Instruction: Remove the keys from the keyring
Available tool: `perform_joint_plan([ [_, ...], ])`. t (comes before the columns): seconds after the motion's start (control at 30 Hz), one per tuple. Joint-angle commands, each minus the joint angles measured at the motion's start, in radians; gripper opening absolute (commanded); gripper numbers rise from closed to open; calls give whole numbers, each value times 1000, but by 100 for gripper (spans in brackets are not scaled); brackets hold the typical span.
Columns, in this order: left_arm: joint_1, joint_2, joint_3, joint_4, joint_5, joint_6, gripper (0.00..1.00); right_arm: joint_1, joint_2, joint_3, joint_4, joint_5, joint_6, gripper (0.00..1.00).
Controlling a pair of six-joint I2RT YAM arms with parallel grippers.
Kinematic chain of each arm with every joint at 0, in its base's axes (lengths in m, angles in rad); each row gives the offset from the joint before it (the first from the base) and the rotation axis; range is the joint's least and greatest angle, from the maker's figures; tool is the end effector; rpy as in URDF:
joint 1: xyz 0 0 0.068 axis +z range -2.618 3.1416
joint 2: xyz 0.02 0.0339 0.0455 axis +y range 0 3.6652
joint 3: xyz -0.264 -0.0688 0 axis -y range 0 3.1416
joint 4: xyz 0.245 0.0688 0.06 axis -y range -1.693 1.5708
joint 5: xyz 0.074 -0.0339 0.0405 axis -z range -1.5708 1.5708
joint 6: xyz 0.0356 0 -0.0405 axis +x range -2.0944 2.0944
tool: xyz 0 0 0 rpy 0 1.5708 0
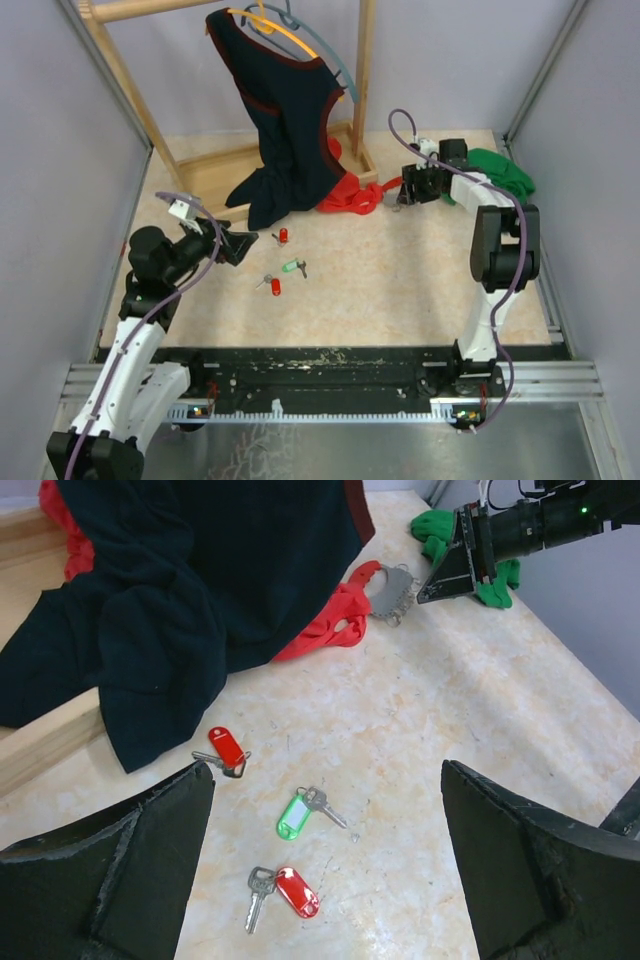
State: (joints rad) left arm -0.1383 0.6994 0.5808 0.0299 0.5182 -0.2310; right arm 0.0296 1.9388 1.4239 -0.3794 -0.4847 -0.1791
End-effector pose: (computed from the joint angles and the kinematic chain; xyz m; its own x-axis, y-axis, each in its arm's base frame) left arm 0.1688 -0.0413 0.3047 -0.2247 -0.1695 -0.9596 0.5722 0.7741 -0.2708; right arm 0.4231 0.0291 0.2091 -0.7104 -0.1787 -0.6808 -0.4515 0.8577 0.2460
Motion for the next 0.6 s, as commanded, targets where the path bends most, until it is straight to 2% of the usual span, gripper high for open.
perform_joint_plan([
  [0.0,50,18,-11,41,91,-37,98,2,28,55,70,44,56,45],
  [0.07,67,25,-15,53,116,-51,98,3,42,65,69,16,65,38],
  [0.2,82,25,-17,60,131,-61,98,2,79,85,66,-18,81,32],
  [0.57,92,33,-27,75,146,-75,98,4,190,152,29,-63,96,31],
])
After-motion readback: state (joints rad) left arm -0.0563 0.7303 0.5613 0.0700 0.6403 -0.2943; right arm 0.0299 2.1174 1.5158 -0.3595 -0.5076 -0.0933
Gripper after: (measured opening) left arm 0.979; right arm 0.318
